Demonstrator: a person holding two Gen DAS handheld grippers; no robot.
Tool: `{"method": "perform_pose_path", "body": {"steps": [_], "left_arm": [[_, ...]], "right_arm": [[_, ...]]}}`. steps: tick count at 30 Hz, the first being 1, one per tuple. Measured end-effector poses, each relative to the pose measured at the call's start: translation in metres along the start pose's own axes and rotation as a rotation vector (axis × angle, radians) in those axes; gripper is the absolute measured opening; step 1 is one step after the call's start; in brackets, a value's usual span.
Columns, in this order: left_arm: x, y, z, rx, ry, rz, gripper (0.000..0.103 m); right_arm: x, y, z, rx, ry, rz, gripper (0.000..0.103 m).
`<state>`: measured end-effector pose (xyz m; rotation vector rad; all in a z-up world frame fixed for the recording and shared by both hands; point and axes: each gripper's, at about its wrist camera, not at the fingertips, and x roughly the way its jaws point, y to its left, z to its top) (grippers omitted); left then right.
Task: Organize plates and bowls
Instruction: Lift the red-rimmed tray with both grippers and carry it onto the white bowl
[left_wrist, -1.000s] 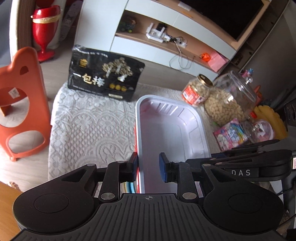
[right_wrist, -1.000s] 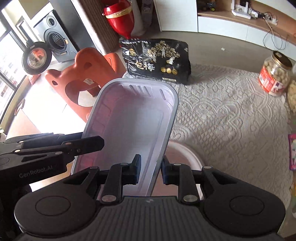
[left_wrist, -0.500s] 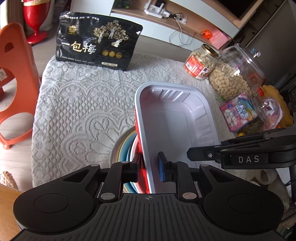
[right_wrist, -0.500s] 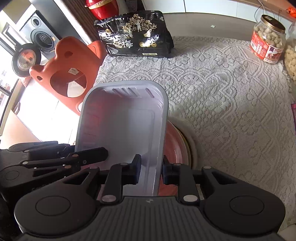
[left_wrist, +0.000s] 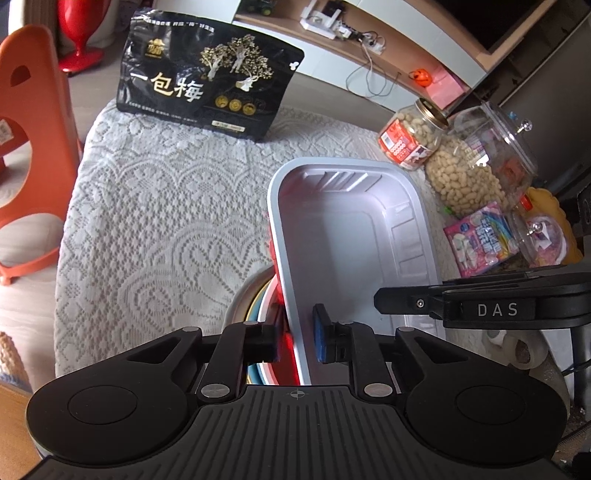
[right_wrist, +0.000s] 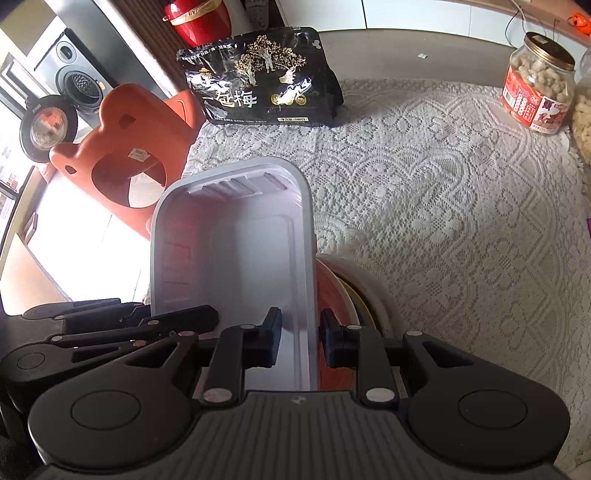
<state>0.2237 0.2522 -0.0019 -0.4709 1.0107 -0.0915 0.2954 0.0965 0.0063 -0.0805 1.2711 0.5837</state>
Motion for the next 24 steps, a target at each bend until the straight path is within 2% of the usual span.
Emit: {"method": "perform_pose_path", "body": {"steps": [8,12,14,17,19,21,24], "left_arm": [[-0.038,-0.011,0.001,0.018,-0.035,-0.035,0.019],[-0.017,-0.010,-0.002,0.028,0.017,0.003,0.019],[-0.012,-0.008,-0.004,0.032,0.038,0.000,0.019],[-0.027,-0.013,-0.003,0.074,-0.005,0.005,0.020],[-0.041,-0.018,-0.002,0.112,-0.059,0.020,0.024],[-0.049,-0.021,-0.002,0.140,-0.094,0.067,0.025],[-0.041,-0.018,-0.001,0.131,-0.078,0.131,0.025]], "right_arm": [[-0.024,0.002,-0.011,0.011,0.007,0.082,0.022],[-0.015,0.002,-0.019,0.000,0.033,0.038,0.022],[-0.012,0.001,-0.022,-0.018,0.015,0.024,0.025],[-0.020,0.005,-0.023,-0.056,-0.024,-0.001,0.026],[-0.032,0.004,-0.024,-0.070,-0.058,0.011,0.029],[-0.044,0.002,-0.024,-0.078,-0.102,-0.002,0.035],[-0.047,-0.002,-0.026,-0.083,-0.136,-0.058,0.045]]}}
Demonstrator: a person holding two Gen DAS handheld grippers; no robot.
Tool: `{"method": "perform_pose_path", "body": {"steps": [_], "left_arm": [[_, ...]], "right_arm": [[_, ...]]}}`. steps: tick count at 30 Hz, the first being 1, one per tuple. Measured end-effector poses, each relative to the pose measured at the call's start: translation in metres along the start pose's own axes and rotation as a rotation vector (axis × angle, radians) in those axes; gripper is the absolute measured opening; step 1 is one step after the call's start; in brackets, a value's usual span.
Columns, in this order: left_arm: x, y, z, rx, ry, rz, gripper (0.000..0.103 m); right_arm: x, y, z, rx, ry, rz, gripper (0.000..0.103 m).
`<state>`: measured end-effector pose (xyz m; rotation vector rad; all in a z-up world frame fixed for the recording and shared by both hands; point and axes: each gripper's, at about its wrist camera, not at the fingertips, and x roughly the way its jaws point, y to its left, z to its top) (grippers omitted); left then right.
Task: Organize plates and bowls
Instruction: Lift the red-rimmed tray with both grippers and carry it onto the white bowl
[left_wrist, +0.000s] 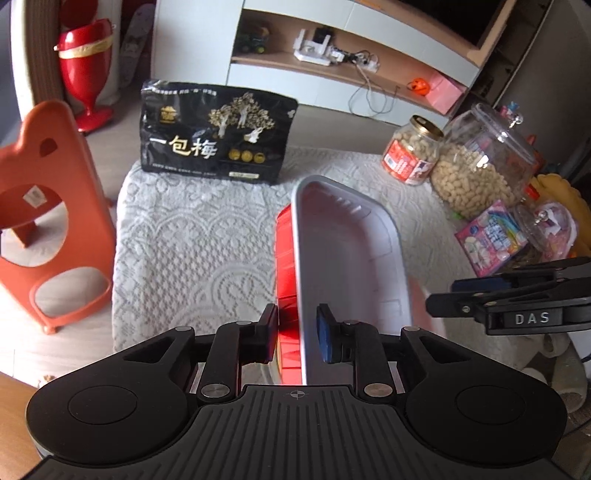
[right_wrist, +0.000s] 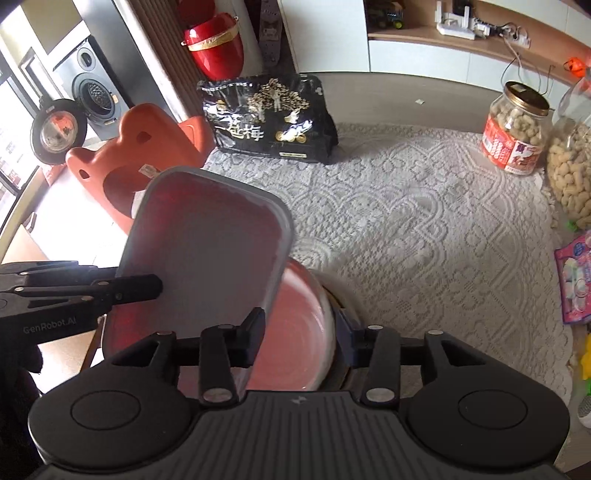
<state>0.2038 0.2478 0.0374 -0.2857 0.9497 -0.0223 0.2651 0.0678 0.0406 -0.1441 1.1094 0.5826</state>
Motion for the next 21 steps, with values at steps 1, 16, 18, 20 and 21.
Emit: {"method": "perform_pose_path", "body": {"steps": [1,16,18,20,21], "left_arm": [[0.007,0.002,0.000,-0.010,0.021,-0.001,0.025],[0.031,0.016,-0.003,-0.117,0.083,-0.116,0.031],[0.032,0.017,-0.003,-0.118,0.089,-0.119,0.031],[0.031,0.014,-0.003,-0.109,0.088,-0.116,0.031],[0.029,0.013,-0.003,-0.106,0.084,-0.120,0.031]], "right_arm": [[0.003,-0.002,-0.001,0.005,0.008,-0.008,0.046],[0.028,-0.027,0.004,0.190,0.139,0.149,0.042],[0.032,-0.026,0.004,0.181,0.145,0.128,0.042],[0.035,-0.025,0.002,0.172,0.163,0.122,0.042],[0.035,-0.025,0.000,0.171,0.169,0.122,0.042]]}}
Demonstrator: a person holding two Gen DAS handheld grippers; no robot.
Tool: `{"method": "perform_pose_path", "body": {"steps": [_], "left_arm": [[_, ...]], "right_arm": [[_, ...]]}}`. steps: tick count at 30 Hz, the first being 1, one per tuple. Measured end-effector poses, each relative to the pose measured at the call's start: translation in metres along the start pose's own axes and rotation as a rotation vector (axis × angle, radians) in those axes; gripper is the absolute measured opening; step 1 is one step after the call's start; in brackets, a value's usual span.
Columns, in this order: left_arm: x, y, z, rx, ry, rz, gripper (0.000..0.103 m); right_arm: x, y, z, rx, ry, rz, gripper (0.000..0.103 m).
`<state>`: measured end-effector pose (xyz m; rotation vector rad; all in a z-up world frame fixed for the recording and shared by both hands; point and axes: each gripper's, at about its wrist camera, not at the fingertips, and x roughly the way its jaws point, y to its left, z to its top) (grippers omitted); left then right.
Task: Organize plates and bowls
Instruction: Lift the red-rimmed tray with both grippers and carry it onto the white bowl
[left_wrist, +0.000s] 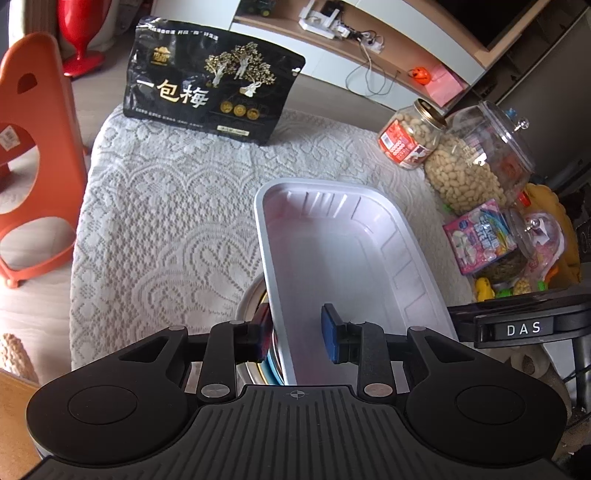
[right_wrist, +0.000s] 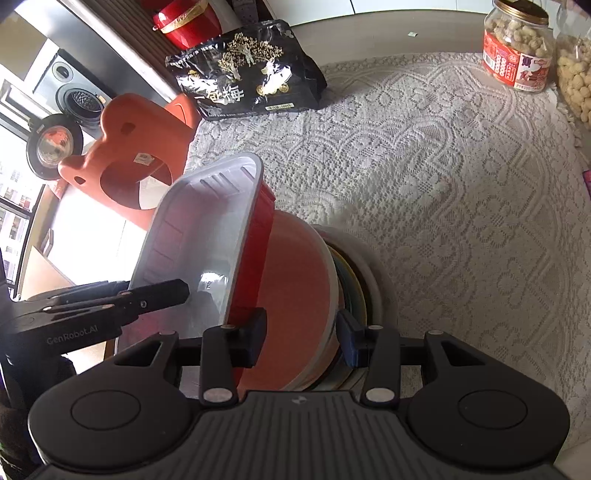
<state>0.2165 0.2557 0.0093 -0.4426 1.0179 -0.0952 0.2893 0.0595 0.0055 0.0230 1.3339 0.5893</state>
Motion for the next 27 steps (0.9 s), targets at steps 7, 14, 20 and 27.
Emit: {"method": "perform_pose_path", "body": {"steps": [7,14,20,27], "left_arm": [[-0.010,-0.009,-0.001,0.032,-0.022,-0.017,0.029],[-0.013,-0.010,-0.002,0.034,-0.029,-0.003,0.026],[-0.006,-0.015,-0.004,0.066,-0.031,0.030,0.022],[0.005,-0.008,-0.005,0.052,-0.005,0.054,0.015]], "right_arm": [[-0.037,0.021,-0.011,-0.123,-0.195,-0.109,0.046],[-0.051,0.028,-0.012,-0.116,-0.259,-0.103,0.046],[-0.060,0.021,-0.013,-0.083,-0.303,-0.132,0.046],[-0.050,0.021,-0.014,-0.061,-0.248,-0.023,0.046]]}}
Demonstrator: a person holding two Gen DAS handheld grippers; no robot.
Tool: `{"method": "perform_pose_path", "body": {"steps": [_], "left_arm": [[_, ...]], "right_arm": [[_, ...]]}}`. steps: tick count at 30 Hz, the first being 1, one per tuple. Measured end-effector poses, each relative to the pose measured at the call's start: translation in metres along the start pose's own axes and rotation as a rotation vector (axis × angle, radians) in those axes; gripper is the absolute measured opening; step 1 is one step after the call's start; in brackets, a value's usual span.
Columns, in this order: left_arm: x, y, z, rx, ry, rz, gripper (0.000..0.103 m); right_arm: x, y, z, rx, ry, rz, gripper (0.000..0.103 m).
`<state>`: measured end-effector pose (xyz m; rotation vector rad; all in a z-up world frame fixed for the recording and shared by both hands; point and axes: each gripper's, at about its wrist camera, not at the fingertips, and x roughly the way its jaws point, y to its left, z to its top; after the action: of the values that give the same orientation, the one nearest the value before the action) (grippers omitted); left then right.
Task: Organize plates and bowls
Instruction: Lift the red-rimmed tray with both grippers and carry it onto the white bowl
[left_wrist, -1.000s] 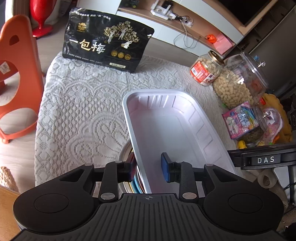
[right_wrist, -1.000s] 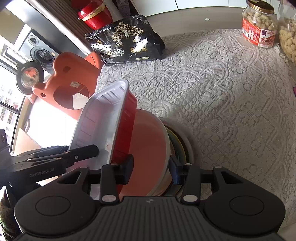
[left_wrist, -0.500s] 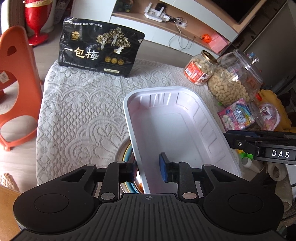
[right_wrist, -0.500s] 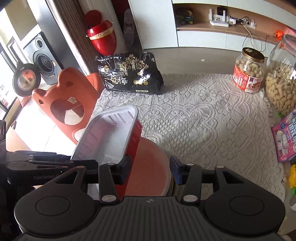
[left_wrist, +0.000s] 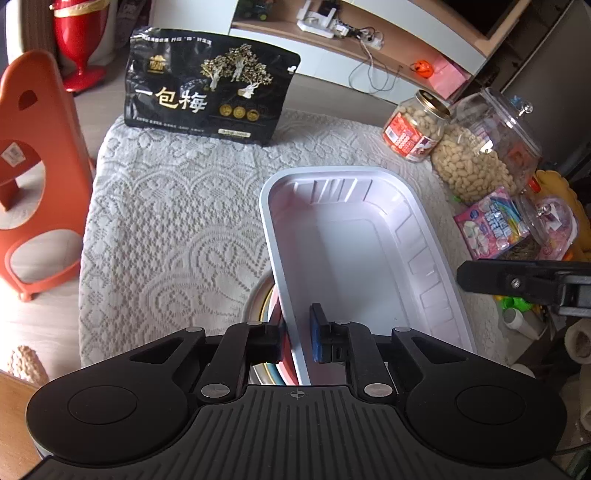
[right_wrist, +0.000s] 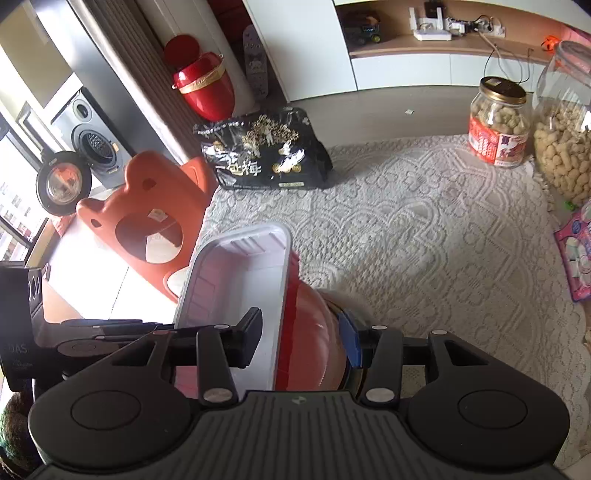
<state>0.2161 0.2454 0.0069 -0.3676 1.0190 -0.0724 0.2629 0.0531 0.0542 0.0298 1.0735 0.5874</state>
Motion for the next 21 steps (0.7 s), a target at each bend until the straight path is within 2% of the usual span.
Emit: {"method": "perform_pose_path", "body": {"steps": [2,4,8,13,17,21], "left_arm": [[-0.003,0.000,0.000,-0.003,-0.004,-0.031,0.015],[-0.006,-0.003,-0.001,-0.012,-0.003,-0.067,0.020],[-0.008,-0.004,-0.002,-0.022,0.005,-0.081,0.021],[-0.003,-0.004,-0.001,-0.038,0.025,-0.141,0.021],[-0.004,-0.006,-0.002,-0.020,0.028,-0.111,0.021],[-0.017,-0.011,-0.003,0.012,-0.009,-0.074,0.021]], "right_arm": [[0.010,0.005,-0.002,-0.004,0.028,0.014,0.045],[0.017,0.010,-0.003,-0.020,0.048,0.028,0.036],[0.018,0.014,-0.003,-0.044,0.041,-0.011,0.029],[0.015,0.001,-0.001,-0.020,0.049,-0.025,0.021],[0.020,-0.003,-0.006,-0.015,0.076,-0.037,0.020],[0.019,0.000,-0.010,-0.027,0.081,-0.013,0.020]]}}
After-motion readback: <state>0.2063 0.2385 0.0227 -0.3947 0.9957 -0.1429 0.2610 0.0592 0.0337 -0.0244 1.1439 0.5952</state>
